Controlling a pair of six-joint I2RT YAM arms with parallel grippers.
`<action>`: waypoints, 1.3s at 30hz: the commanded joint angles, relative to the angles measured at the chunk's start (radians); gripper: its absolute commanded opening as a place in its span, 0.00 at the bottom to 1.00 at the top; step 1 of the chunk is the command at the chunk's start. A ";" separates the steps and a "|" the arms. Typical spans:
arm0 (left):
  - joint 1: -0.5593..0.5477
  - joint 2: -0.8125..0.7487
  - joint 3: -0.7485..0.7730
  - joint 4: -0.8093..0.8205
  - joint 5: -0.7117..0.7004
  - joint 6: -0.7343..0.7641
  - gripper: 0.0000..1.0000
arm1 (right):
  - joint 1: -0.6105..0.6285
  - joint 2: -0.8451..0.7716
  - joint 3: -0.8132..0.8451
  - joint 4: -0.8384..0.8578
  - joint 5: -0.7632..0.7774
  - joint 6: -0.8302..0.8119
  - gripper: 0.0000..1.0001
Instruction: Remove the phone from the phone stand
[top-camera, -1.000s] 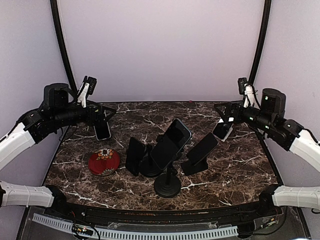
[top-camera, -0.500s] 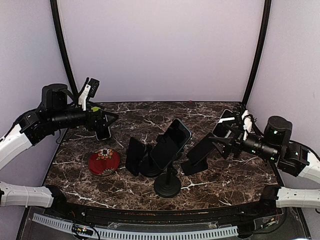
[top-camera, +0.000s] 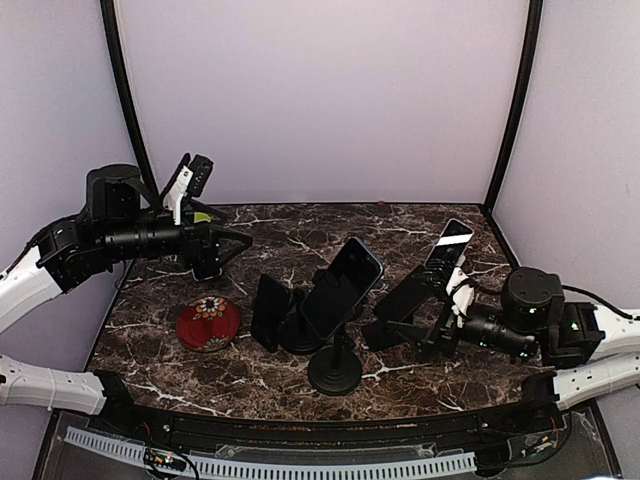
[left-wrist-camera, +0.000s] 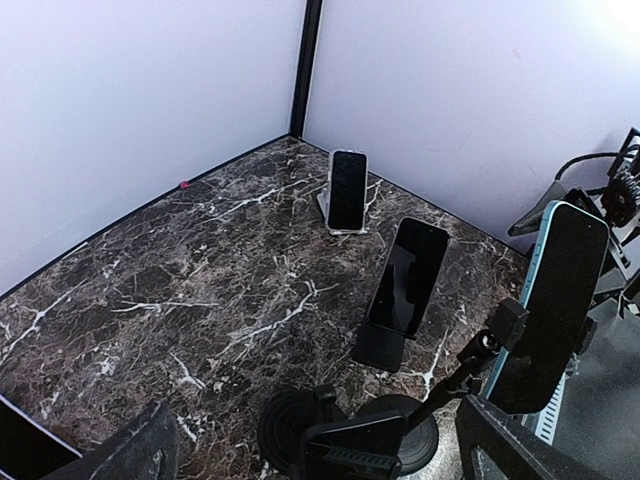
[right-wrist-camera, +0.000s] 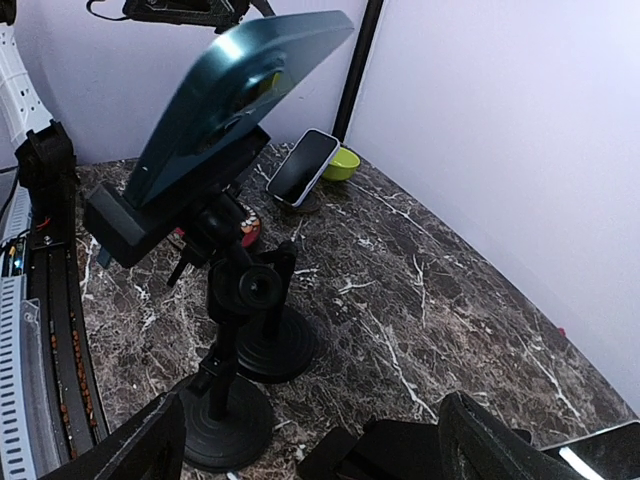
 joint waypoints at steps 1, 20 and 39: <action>-0.046 -0.011 0.031 0.028 -0.028 0.004 0.99 | 0.098 0.042 -0.003 0.144 0.173 -0.076 0.88; -0.152 -0.044 -0.055 0.125 -0.139 -0.083 0.99 | 0.187 0.254 0.008 0.444 0.241 -0.203 0.81; -0.153 -0.045 -0.074 0.126 -0.124 -0.084 0.99 | 0.187 0.383 -0.009 0.603 0.273 -0.293 0.71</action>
